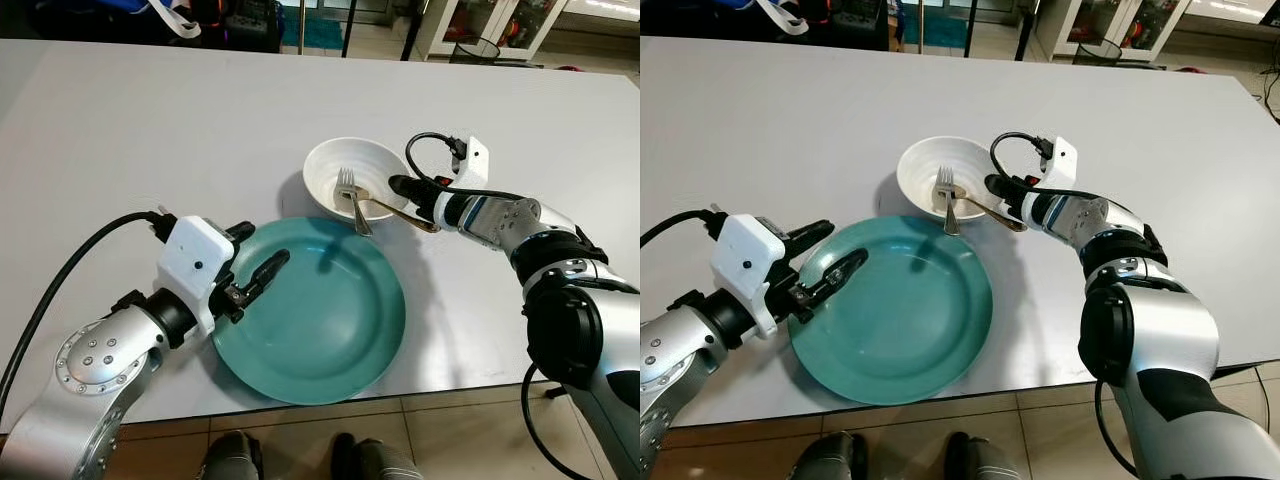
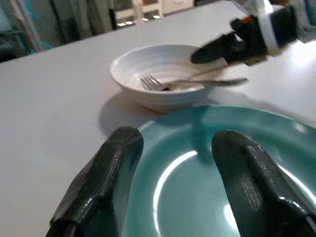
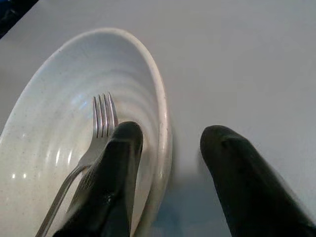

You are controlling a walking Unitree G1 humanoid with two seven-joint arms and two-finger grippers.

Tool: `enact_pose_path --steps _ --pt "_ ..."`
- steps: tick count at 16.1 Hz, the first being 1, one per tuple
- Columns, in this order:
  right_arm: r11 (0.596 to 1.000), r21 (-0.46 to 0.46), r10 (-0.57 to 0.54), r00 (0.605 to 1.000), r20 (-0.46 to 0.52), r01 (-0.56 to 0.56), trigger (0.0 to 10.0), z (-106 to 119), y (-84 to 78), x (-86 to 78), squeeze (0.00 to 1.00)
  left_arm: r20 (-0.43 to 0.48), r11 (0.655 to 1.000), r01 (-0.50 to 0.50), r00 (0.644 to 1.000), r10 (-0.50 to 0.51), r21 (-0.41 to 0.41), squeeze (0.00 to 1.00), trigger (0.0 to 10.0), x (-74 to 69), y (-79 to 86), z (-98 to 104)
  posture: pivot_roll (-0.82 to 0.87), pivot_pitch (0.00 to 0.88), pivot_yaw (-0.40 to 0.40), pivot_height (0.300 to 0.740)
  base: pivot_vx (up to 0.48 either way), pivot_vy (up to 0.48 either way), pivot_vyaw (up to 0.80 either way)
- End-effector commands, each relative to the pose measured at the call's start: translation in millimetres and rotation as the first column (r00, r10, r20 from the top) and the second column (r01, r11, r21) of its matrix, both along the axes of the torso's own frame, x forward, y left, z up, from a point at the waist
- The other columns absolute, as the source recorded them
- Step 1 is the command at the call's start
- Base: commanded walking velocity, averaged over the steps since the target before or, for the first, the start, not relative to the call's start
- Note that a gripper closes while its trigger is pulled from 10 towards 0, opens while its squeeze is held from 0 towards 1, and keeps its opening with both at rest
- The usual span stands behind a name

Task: Setting the table

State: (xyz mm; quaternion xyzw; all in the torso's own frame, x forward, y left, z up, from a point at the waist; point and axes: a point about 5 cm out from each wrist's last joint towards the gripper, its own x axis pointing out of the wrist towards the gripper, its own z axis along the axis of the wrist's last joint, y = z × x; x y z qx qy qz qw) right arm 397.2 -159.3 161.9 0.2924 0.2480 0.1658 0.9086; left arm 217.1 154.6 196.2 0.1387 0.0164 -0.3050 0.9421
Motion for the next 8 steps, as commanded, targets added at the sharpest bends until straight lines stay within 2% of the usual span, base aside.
enact_pose_path --steps 1,8 --pt "1.000 0.007 -0.006 1.000 -0.015 0.006 0.0 0.8 -4.4 -0.5 0.00 -0.024 0.999 0.052 0.998 -0.051 0.010 0.00 10.0 -7.0 -5.0 -1.9 0.18 0.176 -0.140 0.740 0.000 0.000 0.00" --pt "1.000 0.023 0.001 0.999 -0.040 0.000 0.0 -1.9 -5.1 -2.5 0.00 -0.022 0.999 0.050 0.998 -0.050 0.011 0.00 10.0 -6.4 -3.9 -0.9 0.18 0.171 -0.142 0.740 0.000 0.000 0.00"
